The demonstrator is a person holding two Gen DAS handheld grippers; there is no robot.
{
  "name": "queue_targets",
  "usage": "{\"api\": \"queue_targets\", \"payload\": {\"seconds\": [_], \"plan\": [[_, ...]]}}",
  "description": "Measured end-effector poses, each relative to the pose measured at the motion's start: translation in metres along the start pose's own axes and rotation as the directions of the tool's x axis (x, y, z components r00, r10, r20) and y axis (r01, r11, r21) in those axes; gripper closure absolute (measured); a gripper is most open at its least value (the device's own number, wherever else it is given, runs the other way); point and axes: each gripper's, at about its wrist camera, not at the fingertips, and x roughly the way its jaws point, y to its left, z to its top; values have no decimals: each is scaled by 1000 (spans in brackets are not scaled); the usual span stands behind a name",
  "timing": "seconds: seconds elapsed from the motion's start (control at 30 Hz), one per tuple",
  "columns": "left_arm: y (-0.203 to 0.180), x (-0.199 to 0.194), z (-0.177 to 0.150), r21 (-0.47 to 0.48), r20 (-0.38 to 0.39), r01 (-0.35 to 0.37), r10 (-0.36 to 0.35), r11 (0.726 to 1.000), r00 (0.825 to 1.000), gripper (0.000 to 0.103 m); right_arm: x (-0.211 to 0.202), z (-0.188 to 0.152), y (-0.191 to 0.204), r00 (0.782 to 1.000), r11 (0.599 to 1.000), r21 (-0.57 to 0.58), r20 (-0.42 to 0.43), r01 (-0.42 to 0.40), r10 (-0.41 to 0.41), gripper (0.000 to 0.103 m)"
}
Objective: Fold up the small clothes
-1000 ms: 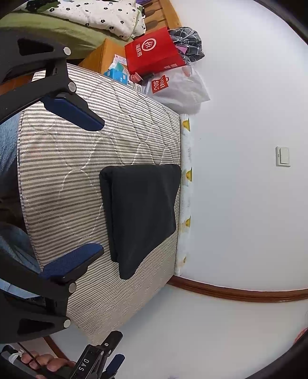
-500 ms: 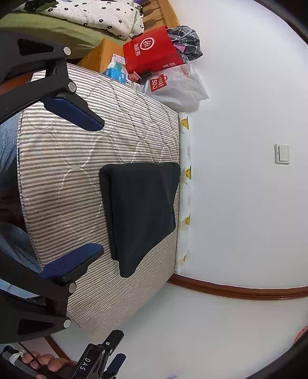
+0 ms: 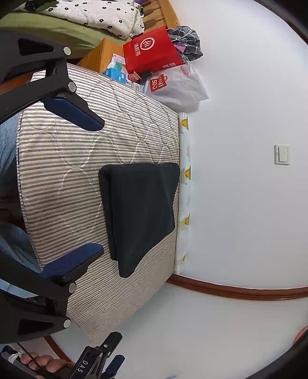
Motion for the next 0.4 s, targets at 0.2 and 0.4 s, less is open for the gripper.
{"api": "queue_targets", "payload": {"seconds": [0.2, 0.4], "plan": [[0, -2, 0, 6, 6, 5, -5, 1000, 1000, 7, -4, -1, -1, 1000, 1000, 1, 5, -4, 4, 7], [2, 1, 2, -1, 9, 0, 1, 1000, 1000, 7, -4, -1, -1, 1000, 1000, -10, 6, -6, 6, 6]]}}
